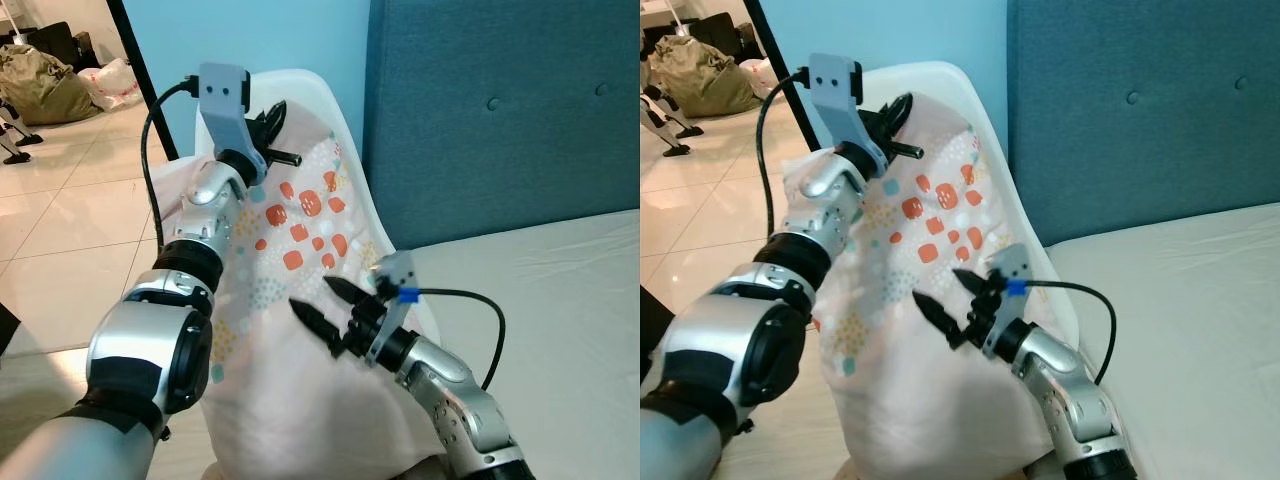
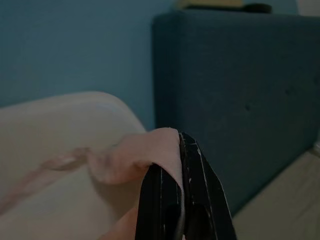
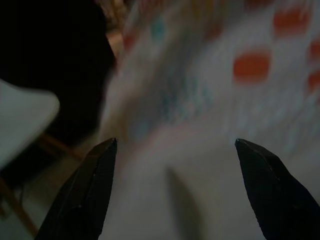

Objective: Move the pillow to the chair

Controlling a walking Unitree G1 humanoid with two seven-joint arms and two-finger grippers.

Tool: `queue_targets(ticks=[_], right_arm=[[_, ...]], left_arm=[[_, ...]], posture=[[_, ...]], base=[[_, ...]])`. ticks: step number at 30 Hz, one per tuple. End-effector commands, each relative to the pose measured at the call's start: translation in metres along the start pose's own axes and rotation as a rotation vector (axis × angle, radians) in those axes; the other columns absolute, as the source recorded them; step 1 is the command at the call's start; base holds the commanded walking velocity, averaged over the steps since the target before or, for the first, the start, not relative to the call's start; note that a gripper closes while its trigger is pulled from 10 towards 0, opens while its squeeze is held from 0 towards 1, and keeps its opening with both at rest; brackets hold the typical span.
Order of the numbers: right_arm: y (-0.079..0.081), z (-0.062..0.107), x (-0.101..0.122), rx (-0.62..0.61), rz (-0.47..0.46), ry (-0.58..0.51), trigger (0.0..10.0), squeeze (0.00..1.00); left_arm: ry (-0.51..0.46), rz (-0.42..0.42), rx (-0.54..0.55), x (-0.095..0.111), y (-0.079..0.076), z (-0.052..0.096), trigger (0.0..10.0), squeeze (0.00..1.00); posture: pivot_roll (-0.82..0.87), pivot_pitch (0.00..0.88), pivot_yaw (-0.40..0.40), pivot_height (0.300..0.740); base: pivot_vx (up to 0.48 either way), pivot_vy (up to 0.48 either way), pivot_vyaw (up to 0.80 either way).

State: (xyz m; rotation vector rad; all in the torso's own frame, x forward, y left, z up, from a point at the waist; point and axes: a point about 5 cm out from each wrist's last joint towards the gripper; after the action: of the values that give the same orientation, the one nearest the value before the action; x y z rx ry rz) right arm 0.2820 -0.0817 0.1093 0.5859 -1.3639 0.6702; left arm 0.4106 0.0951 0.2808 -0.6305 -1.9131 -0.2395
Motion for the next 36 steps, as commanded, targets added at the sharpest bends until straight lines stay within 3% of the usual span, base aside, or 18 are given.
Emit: queue_targets(ticks=[1, 4, 7, 8, 9, 10, 18, 24, 25, 26, 28, 29, 30, 31, 32, 36], right_arm=[[-0.004, -0.007, -0.011, -0.082, 0.018, 0.087, 10.0, 0.0], [-0.012, -0.013, -0.019, -0.203, 0.035, 0.15, 10.0, 0.0], [-0.015, -0.015, -0.023, -0.247, 0.069, 0.191, 10.0, 0.0], [-0.017, -0.016, -0.026, -0.28, 0.087, 0.212, 10.0, 0.0], [-0.018, -0.017, -0.027, -0.298, 0.098, 0.225, 10.0, 0.0], [-0.02, -0.017, -0.028, -0.318, 0.113, 0.242, 10.0, 0.0], [-0.029, -0.02, -0.03, -0.393, 0.116, 0.268, 10.0, 0.0], [-0.032, -0.022, -0.033, -0.416, 0.124, 0.278, 10.0, 0.0], [-0.033, -0.022, -0.034, -0.42, 0.126, 0.28, 10.0, 0.0], [-0.033, -0.022, -0.034, -0.42, 0.126, 0.28, 10.0, 0.0], [-0.036, -0.023, -0.034, -0.43, 0.13, 0.283, 10.0, 0.0], [-0.036, -0.023, -0.034, -0.43, 0.13, 0.283, 10.0, 0.0], [-0.038, -0.025, -0.032, -0.436, 0.131, 0.282, 10.0, 0.0], [-0.038, -0.025, -0.032, -0.436, 0.131, 0.282, 10.0, 0.0], [-0.041, -0.026, -0.031, -0.441, 0.131, 0.278, 10.0, 0.0], [-0.043, -0.028, -0.029, -0.448, 0.129, 0.268, 10.0, 0.0]], left_arm=[[0.022, -0.01, -0.021, -0.009, -0.002, 0.004, 10.0, 0.0], [0.017, -0.008, -0.028, -0.01, -0.004, 0.004, 10.0, 0.0], [0.012, -0.009, -0.034, -0.01, -0.005, 0.005, 10.0, 0.04], [0.008, -0.009, -0.039, -0.01, -0.005, 0.005, 10.0, 0.5], [0.005, -0.009, -0.042, -0.01, -0.005, 0.005, 10.0, 0.5], [0.002, -0.012, -0.043, -0.009, -0.005, 0.005, 10.0, 1.0], [-0.008, -0.048, -0.026, -0.003, 0.006, 0.009, 10.0, 1.0], [0.027, -0.148, 0.029, 0.002, 0.029, 0.021, 10.0, 1.0], [0.057, -0.221, 0.048, 0.003, 0.036, 0.025, 10.0, 1.0], [0.057, -0.221, 0.048, 0.003, 0.036, 0.025, 10.0, 1.0], [0.138, -0.415, 0.068, 0.004, 0.05, 0.034, 10.0, 1.0], [0.138, -0.415, 0.068, 0.004, 0.05, 0.034, 10.0, 1.0], [0.214, -0.616, 0.082, 0.008, 0.065, 0.043, 10.0, 1.0], [0.214, -0.616, 0.082, 0.008, 0.065, 0.043, 10.0, 1.0], [0.252, -0.738, 0.085, 0.014, 0.075, 0.05, 10.0, 1.0], [0.242, -0.817, 0.111, 0.027, 0.085, 0.054, 10.0, 1.0]], posture=[[-0.09, 0.03, 0.09, 0.575], [-0.07, 0.023, 0.083, 0.575], [-0.07, 0.018, 0.079, 0.575], [-0.06, 0.014, 0.075, 0.575], [-0.06, 0.013, 0.073, 0.575], [-0.05, 0.012, 0.07, 0.575], [-0.04, 0.005, 0.061, 0.575], [-0.03, 0.0, 0.055, 0.575], [-0.03, 0.0, 0.054, 0.575], [-0.03, 0.0, 0.054, 0.575], [-0.03, 0.0, 0.053, 0.575], [-0.03, 0.0, 0.053, 0.575], [-0.02, 0.0, 0.053, 0.575], [-0.02, 0.0, 0.053, 0.575], [-0.02, 0.0, 0.054, 0.575], [-0.02, 0.0, 0.055, 0.575]], base=[[0.0, 0.0, 0.0], [0.0, 0.0, 0.0], [0.0, 0.0, 0.0], [0.0, 0.0, 0.0], [0.0, 0.0, 0.0], [0.0, 0.0, 0.0], [0.0, 0.0, 0.0], [0.0, 0.0, 0.0], [0.0, 0.0, 0.0], [0.0, 0.0, 0.0], [0.0, 0.0, 0.0], [0.0, 0.0, 0.0], [0.0, 0.0, 0.0], [0.0, 0.0, 0.0], [0.0, 0.0, 0.0], [0.0, 0.0, 0.0]])
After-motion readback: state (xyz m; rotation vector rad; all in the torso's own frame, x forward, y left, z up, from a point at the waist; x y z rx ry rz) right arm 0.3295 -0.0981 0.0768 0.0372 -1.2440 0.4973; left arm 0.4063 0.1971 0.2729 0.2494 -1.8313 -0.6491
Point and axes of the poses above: a point about 5 cm out from each wrist's last joint towards the gripper, its own z axis pointing back from the gripper into the wrist, its own x axis along the axis of the wrist's last joint, y = z × x, and after that the axes turned 8 degrees about z, right-handed
